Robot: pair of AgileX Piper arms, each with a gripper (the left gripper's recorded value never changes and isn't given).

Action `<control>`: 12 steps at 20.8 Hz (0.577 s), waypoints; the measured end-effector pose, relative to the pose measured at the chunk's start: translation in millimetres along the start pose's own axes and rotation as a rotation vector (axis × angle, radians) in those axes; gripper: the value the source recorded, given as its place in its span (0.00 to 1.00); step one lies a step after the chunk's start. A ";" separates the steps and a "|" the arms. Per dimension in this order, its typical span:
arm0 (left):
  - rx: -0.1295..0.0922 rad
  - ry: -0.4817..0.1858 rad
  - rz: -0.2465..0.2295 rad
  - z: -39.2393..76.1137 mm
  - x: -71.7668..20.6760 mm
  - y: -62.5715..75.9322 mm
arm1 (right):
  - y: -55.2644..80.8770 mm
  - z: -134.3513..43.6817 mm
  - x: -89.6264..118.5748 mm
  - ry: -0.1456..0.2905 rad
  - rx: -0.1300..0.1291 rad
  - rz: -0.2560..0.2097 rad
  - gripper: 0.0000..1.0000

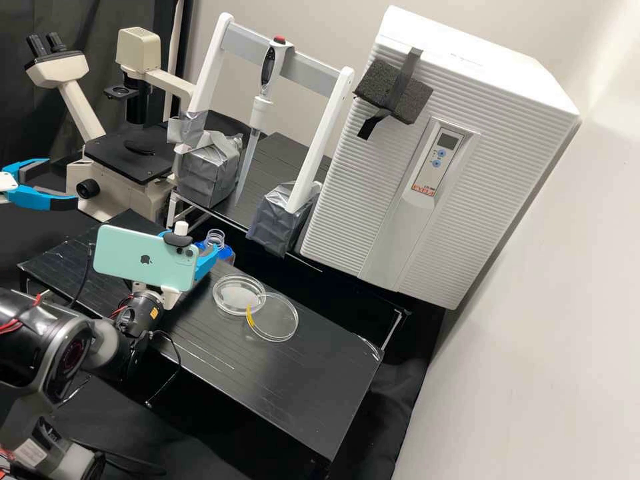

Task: Close the bottle

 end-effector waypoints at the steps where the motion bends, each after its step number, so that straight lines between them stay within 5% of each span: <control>1: -0.001 0.002 0.001 -0.2 0.0 0.1 | 0.3 -0.3 -0.2 0.001 0.000 0.002 0.00; 4: -0.001 0.003 0.002 -0.3 0.0 0.2 | -1.6 1.1 -2.8 -0.004 0.001 -0.005 0.00; 5: -0.001 0.003 0.002 -0.3 0.0 0.2 | -1.6 1.1 -2.8 -0.004 0.001 -0.005 1.00; 12: -0.001 0.003 0.002 -0.3 0.0 0.2 | -0.9 1.6 -2.8 -0.015 -0.006 0.005 1.00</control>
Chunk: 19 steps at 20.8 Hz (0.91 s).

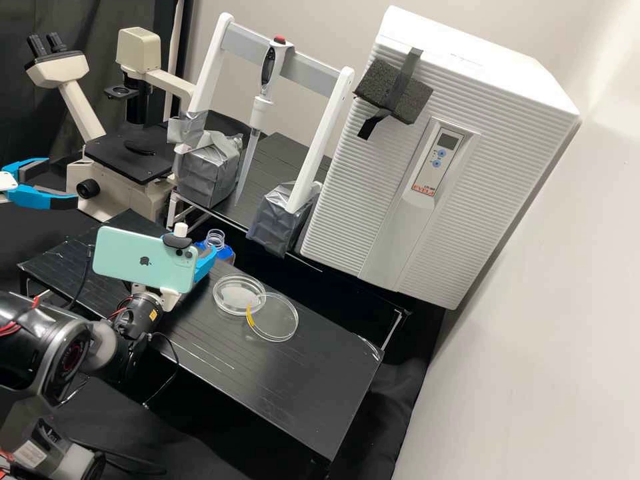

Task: Close the bottle

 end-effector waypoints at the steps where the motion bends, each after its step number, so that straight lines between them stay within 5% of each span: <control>1: 0.000 0.000 0.000 0.0 0.0 0.0 | 0.0 0.0 0.0 -0.001 -0.002 0.000 1.00; 6: 0.005 -0.005 0.011 0.0 2.6 3.0 | -1.3 1.0 -1.5 -0.005 -0.006 -0.004 1.00; 7: 0.007 -0.006 0.013 0.0 3.2 3.6 | -1.4 2.2 -2.5 -0.011 -0.006 -0.005 0.00; 19: 0.006 -0.004 0.010 -0.9 4.5 3.0 | -0.1 5.0 -5.9 -0.022 -0.002 0.003 0.00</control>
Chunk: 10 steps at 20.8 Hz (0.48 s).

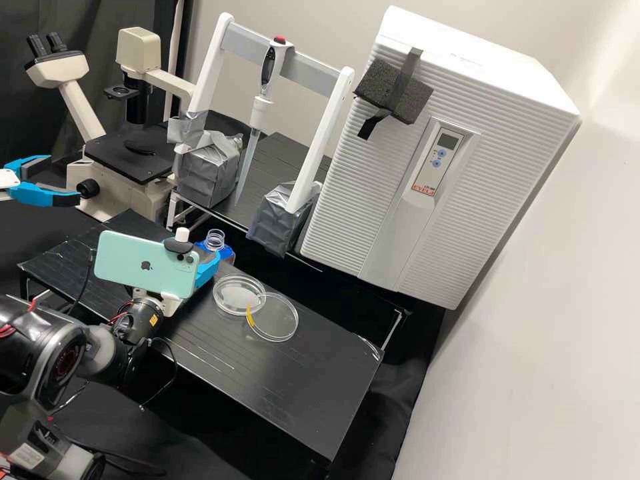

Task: Close the bottle

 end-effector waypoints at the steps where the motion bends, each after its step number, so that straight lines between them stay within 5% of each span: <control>1: 0.000 0.000 0.000 0.0 0.0 0.0 | 0.0 0.0 0.0 0.000 0.000 0.000 0.00; 10: 0.009 0.000 0.001 0.0 0.2 0.2 | 0.5 -0.9 0.7 0.004 0.000 0.002 0.00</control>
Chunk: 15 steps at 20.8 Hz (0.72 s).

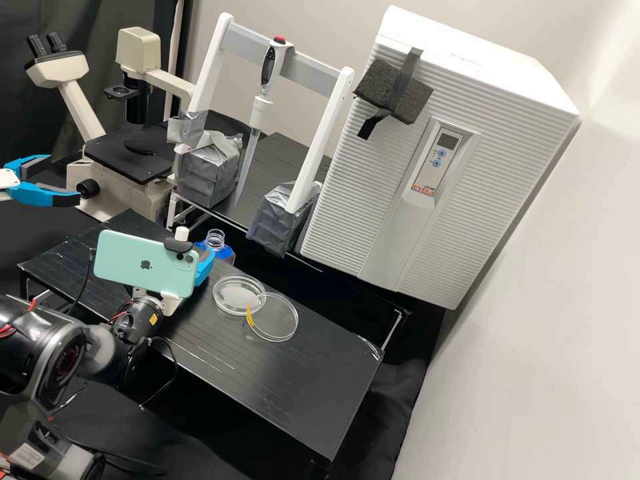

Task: Close the bottle

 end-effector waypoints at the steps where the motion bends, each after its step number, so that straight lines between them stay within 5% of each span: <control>1: 0.001 -0.001 0.001 0.0 0.3 0.3 | 0.5 -0.4 0.5 0.002 0.000 0.002 0.00; 15: 0.001 0.007 0.005 -1.8 0.0 1.2 | 2.7 -2.0 3.0 0.006 -0.001 0.007 0.00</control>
